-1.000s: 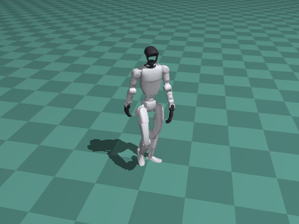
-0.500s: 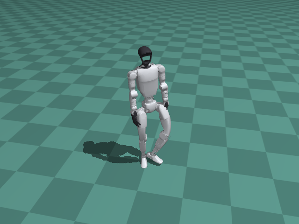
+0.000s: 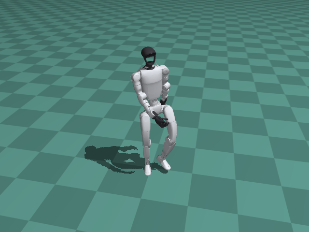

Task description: In place motions

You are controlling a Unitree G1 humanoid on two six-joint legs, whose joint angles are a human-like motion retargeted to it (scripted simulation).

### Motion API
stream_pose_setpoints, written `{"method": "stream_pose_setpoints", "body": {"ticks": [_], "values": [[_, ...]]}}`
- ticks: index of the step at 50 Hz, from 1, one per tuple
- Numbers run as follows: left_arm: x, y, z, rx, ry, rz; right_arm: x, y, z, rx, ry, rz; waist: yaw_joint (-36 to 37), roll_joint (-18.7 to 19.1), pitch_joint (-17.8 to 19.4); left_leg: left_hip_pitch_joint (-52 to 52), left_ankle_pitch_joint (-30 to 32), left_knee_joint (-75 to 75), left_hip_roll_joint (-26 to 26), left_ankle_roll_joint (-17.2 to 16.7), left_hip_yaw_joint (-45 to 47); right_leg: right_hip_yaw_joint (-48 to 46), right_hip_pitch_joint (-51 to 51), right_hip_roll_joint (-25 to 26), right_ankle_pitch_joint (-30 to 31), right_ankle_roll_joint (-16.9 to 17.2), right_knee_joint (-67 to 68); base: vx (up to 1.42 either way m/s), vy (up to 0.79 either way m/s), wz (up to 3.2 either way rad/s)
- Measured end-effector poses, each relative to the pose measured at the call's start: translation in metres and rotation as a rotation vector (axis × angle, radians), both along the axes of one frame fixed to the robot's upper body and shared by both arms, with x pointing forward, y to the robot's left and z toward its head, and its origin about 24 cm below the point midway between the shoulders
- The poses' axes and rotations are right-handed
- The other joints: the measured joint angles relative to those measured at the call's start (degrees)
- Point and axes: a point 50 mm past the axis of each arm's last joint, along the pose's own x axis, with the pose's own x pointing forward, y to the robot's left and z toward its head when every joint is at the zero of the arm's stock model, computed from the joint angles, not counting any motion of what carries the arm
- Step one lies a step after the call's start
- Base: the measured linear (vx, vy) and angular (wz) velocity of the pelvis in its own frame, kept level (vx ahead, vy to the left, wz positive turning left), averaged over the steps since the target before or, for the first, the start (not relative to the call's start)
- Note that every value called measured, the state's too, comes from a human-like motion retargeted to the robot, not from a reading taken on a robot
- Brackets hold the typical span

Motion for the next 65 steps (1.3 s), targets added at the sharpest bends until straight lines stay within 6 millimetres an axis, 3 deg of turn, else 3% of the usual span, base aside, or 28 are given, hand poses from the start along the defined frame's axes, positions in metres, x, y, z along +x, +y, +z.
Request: {"method": "stream_pose_setpoints", "body": {"ticks": [2, 3, 5, 7, 8, 10, 12, 17, 20, 22, 25, 27, 31, 32, 33, 35, 37, 38, 39, 40, 42, 44, 46, 50, 55, 60, 63, 65], "values": [[0.032, 0.003, -0.009, 0.003, -0.065, -0.086, -0.046, -0.034, -0.034, -0.106, 0.168, -0.059, -2.25, 2.73, -1.22, 12.17, -7.27, -17.59, -0.13, -5.89, 0.70, -3.22, 0.80, 2.88, -0.49, -1.82, 3.20, 0.08, 0.01, 0.83], [0.047, 0.004, -0.013, 0.002, -0.106, -0.131, -0.071, -0.052, -0.048, -0.157, 0.258, -0.095, -4.67, 3.66, -2.22, 16.45, -11.73, -22.19, 0.58, -5.44, 5.86, -6.76, 0.73, 3.32, 0.88, -2.54, 5.35, -0.08, 0.05, 1.43], [0.104, -0.001, -0.021, -0.020, -0.269, -0.224, -0.128, -0.096, -0.068, -0.301, 0.493, -0.177, -9.22, 6.56, -4.40, 17.36, -11.73, -29.90, 3.07, -3.90, 10.18, -11.32, -7.87, -0.01, 12.57, -1.49, 20.58, -0.49, 0.12, 1.18], [0.179, 0.001, -0.019, -0.013, -0.489, -0.333, -0.162, -0.132, -0.072, -0.411, 0.667, -0.326, -12.11, 8.34, 0.13, 14.34, -12.31, -30.70, 5.18, -3.59, 2.14, -4.83, -20.72, -0.05, 22.48, -1.89, 39.81, -0.87, 0.16, 0.96], [0.209, 0.001, -0.015, 0.000, -0.587, -0.385, -0.181, -0.147, -0.072, -0.454, 0.734, -0.407, -14.91, 9.73, 3.16, 14.81, -12.65, -30.81, 6.02, -2.80, -0.44, 1.42, -25.17, 4.92, 21.90, -0.17, 46.74, -0.71, 0.21, 1.50], [0.273, 0.004, 0.004, 0.020, -0.809, -0.492, -0.223, -0.183, -0.063, -0.535, 0.876, -0.584, -20.33, 12.14, 7.71, 16.18, -12.22, -31.15, 8.19, -2.13, -0.85, 1.50, -34.29, 3.09, 15.71, -3.71, 62.59, -0.50, 0.21, 1.50], [0.324, 0.028, 0.031, 0.067, -0.974, -0.628, -0.269, -0.202, -0.051, -0.584, 1.052, -0.742, -25.50, 14.38, 10.57, 15.10, -10.35, -30.59, 12.99, -2.40, -1.03, 2.92, -43.22, 6.48, 13.06, -2.53, 71.87, -0.32, -0.02, 1.19], [0.361, 0.030, 0.054, 0.277, -1.054, -0.805, -0.361, -0.211, -0.024, -0.672, 1.234, -1.074, -27.15, 16.69, 9.30, 13.21, -8.17, -30.91, 16.91, -3.19, -3.31, 1.14, -53.81, 8.26, 8.94, -2.63, 78.02, -0.03, -0.13, 0.56], [0.363, 0.026, 0.056, 0.289, -1.109, -0.796, -0.389, -0.203, -0.015, -0.664, 1.285, -1.139, -25.69, 15.57, 7.65, 13.86, -7.56, -31.98, 16.48, -3.51, -3.36, 0.60, -52.48, 8.13, 8.59, -2.50, 75.72, 0.06, -0.15, 0.04], [0.350, 0.021, 0.046, 0.248, -1.078, -0.771, -0.398, -0.197, -0.012, -0.662, 1.320, -1.132, -24.51, 14.79, 6.05, 14.74, -7.48, -32.99, 15.65, -3.65, -2.01, 1.40, -48.23, 9.45, 8.72, -1.15, 71.01, 0.06, -0.11, -0.41], [0.322, 0.017, 0.028, 0.175, -0.986, -0.724, -0.389, -0.194, -0.017, -0.637, 1.315, -1.082, -22.35, 13.19, 3.96, 16.20, -7.80, -34.22, 13.31, -3.89, 1.23, 2.78, -39.69, 10.64, 9.57, -0.33, 62.19, 0.06, -0.03, -0.71], [0.299, 0.019, 0.016, 0.121, -0.889, -0.685, -0.362, -0.191, -0.030, -0.596, 1.274, -1.008, -20.72, 10.59, 3.93, 19.05, -8.60, -35.40, 10.08, -3.98, 3.49, 3.88, -31.25, 9.92, 9.61, -0.38, 55.22, 0.16, 0.01, -0.89], [0.208, 0.003, -0.015, -0.013, -0.603, -0.581, -0.304, -0.170, -0.054, -0.507, 1.144, -0.806, -16.05, 9.36, 0.56, 20.38, -12.12, -33.43, 6.28, -3.93, 5.30, 3.43, -10.28, 11.80, 12.84, 1.79, 27.64, 0.31, 0.00, -0.71], [0.181, -0.001, -0.019, -0.040, -0.530, -0.547, -0.288, -0.164, -0.059, -0.487, 1.107, -0.749, -15.11, 9.10, -0.18, 20.14, -12.97, -31.89, 5.31, -3.56, 5.35, 2.38, -5.11, 12.21, 11.29, 2.32, 19.91, 0.38, -0.04, -0.58], [0.159, -0.004, -0.022, -0.055, -0.472, -0.512, -0.274, -0.158, -0.062, -0.474, 1.075, -0.700, -14.16, 9.02, -0.42, 19.84, -13.45, -29.99, 4.80, -3.10, 5.50, 0.72, -1.32, 12.24, 4.06, 1.32, 14.75, 0.37, -0.08, -0.88], [0.101, -0.008, -0.022, -0.078, -0.332, -0.395, -0.228, -0.137, -0.071, -0.434, 0.954, -0.565, -11.04, 7.58, -1.65, 15.42, -10.54, -18.34, 4.24, -0.27, 9.52, -15.37, 5.46, 6.17, -5.87, -3.11, 4.64, 0.31, -0.08, -1.19], [0.057, -0.006, -0.017, -0.083, -0.223, -0.268, -0.149, -0.101, -0.072, -0.311, 0.743, -0.445, -7.65, 4.74, -3.02, -0.41, 2.69, 7.37, 9.27, 4.65, 10.55, -10.52, 2.04, 5.50, -1.77, -2.13, 0.76, -0.01, -0.05, -1.74], [0.042, -0.007, -0.014, -0.083, -0.183, -0.213, -0.109, -0.082, -0.065, -0.233, 0.631, -0.384, -2.87, 3.80, -0.11, -4.70, 8.41, 13.05, 10.83, 7.61, 9.62, -0.64, 1.07, 6.56, -2.06, -1.88, 2.68, -0.19, -0.14, -2.59], [0.033, -0.009, -0.012, -0.080, -0.159, -0.166, -0.070, -0.063, -0.053, -0.163, 0.520, -0.325, -0.83, 3.00, 2.93, -8.88, 8.27, 19.16, 11.74, 8.60, 8.00, 2.90, 0.57, 6.60, -2.14, -2.25, 4.27, -0.30, -0.19, -2.23], [0.028, -0.011, -0.011, -0.075, -0.142, -0.122, -0.033, -0.045, -0.037, -0.099, 0.410, -0.265, -0.16, 2.27, 6.05, -13.00, 5.20, 25.48, 12.33, 8.61, 6.04, 3.26, 0.31, 6.14, -2.13, -2.94, 5.68, -0.38, -0.46, -1.12], [0.014, -0.015, -0.006, -0.087, -0.097, -0.030, 0.044, 0.000, 0.021, 0.012, 0.088, -0.126, 1.92, 0.84, 13.90, -18.71, -1.89, 41.04, 21.09, 8.65, 7.07, 3.21, 2.56, 7.89, -2.67, -7.83, 6.09, -0.40, -0.82, -0.86], [0.001, -0.015, 0.000, -0.125, -0.051, -0.008, 0.090, 0.027, 0.078, 0.088, -0.180, -0.057, 5.01, -1.48, 19.33, -26.42, -7.12, 48.10, 19.56, 8.65, 5.97, 7.97, 3.52, 7.01, -2.16, -8.94, 6.14, -0.30, -0.71, -0.67], [-0.021, -0.012, 0.008, -0.148, 0.021, -0.035, 0.115, 0.039, 0.125, 0.156, -0.381, -0.028, 9.03, -3.60, 22.01, -34.47, -9.78, 51.88, 17.27, 8.65, 5.83, 10.40, 3.24, 5.07, -1.43, -9.72, 6.40, -0.03, -0.32, -0.64], [-0.069, -0.004, 0.030, -0.144, 0.168, -0.086, 0.131, 0.043, 0.164, 0.254, -0.551, -0.069, 16.29, -6.86, 22.00, -42.95, -10.28, 52.27, 15.65, 8.65, 8.90, 11.21, 0.36, 0.67, -0.24, -11.38, 7.86, 0.18, -0.01, -0.51], [-0.063, -0.005, 0.027, -0.165, 0.152, -0.061, 0.128, 0.053, 0.159, 0.353, -0.461, -0.094, 15.08, -6.93, 19.95, -37.35, -9.25, 51.33, 16.85, 8.65, 10.90, 12.66, 1.13, 1.48, -0.37, -10.46, 7.19, 0.06, 0.18, 0.16], [-0.028, 0.002, 0.011, -0.168, 0.034, -0.136, 0.088, 0.041, 0.087, 0.241, -0.248, -0.125, 10.01, -3.89, 12.27, -18.16, -4.28, 36.80, 14.07, 8.60, 12.06, 11.21, 3.36, 3.54, 0.44, -5.19, 3.26, 0.04, 0.54, 0.44], [-0.003, 0.004, 0.002, -0.123, -0.005, -0.194, 0.033, 0.012, 0.020, 0.072, -0.042, -0.125, 4.49, -2.11, 6.25, -4.09, -1.38, 14.57, 5.39, 3.81, 6.56, 5.67, 3.58, 3.11, 0.26, -2.83, 2.43, 0.07, 0.29, 0.83], [0.018, 0.007, -0.004, -0.055, -0.038, -0.225, -0.024, -0.019, -0.024, -0.046, 0.150, -0.123, 0.05, 1.06, 1.92, 8.01, 5.78, -8.04, -0.05, -3.09, -3.37, 1.05, 4.10, 5.70, -0.32, -3.39, 3.48, 0.26, 0.21, 0.71]]}}
